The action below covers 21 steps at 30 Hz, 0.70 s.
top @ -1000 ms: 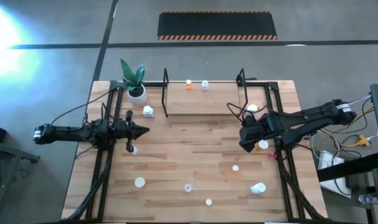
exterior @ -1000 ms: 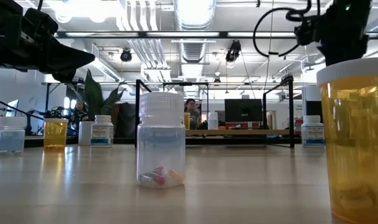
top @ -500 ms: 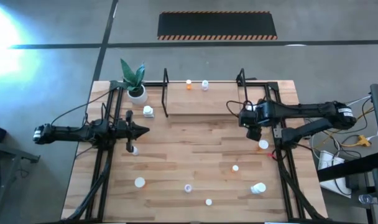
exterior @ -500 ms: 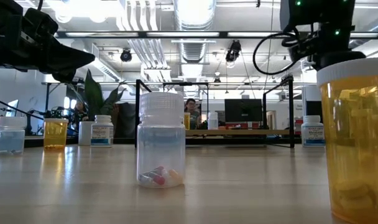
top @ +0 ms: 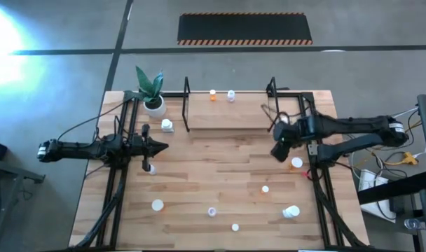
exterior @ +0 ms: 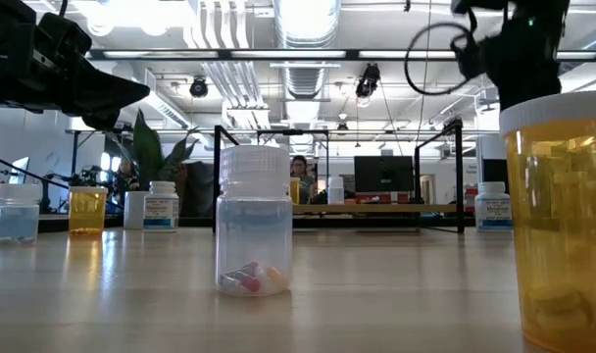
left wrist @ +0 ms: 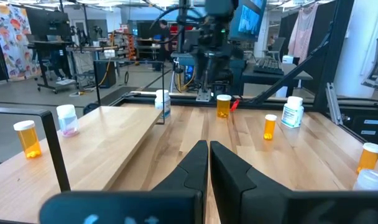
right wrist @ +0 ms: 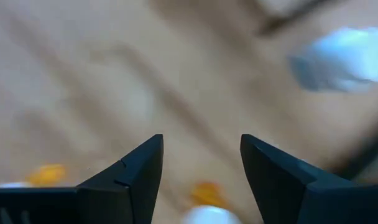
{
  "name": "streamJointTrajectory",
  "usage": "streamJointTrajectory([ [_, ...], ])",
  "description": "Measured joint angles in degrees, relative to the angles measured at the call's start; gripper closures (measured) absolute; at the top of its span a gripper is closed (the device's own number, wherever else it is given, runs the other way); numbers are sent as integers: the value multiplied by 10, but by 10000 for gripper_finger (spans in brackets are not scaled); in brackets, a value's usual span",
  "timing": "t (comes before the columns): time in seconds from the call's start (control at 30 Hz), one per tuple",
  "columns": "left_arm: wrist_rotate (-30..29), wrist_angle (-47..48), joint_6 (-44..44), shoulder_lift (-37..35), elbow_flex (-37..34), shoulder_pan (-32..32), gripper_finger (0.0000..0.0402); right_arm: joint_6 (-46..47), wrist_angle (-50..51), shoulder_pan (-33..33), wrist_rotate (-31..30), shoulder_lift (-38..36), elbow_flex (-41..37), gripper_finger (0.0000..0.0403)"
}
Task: Pick and place medicine bottles onto shelf by color
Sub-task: Put the bottom white pill bottle on the shelf
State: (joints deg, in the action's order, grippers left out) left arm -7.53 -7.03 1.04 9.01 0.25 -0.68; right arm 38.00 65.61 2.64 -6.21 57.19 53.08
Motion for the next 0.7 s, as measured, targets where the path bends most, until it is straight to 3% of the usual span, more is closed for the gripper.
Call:
streamJointTrajectory([
  [0.13,0,0,0,0,0,0,402,43,-86,-108,17,0,1,207],
  [0.27,0,0,0,0,0,0,402,123,-110,-222,-23,3,1,215],
  [0.53,0,0,0,0,0,0,402,366,-107,-456,-27,55,27,230],
  [0.7,0,0,0,0,0,0,402,484,-93,-542,-29,85,70,244],
])
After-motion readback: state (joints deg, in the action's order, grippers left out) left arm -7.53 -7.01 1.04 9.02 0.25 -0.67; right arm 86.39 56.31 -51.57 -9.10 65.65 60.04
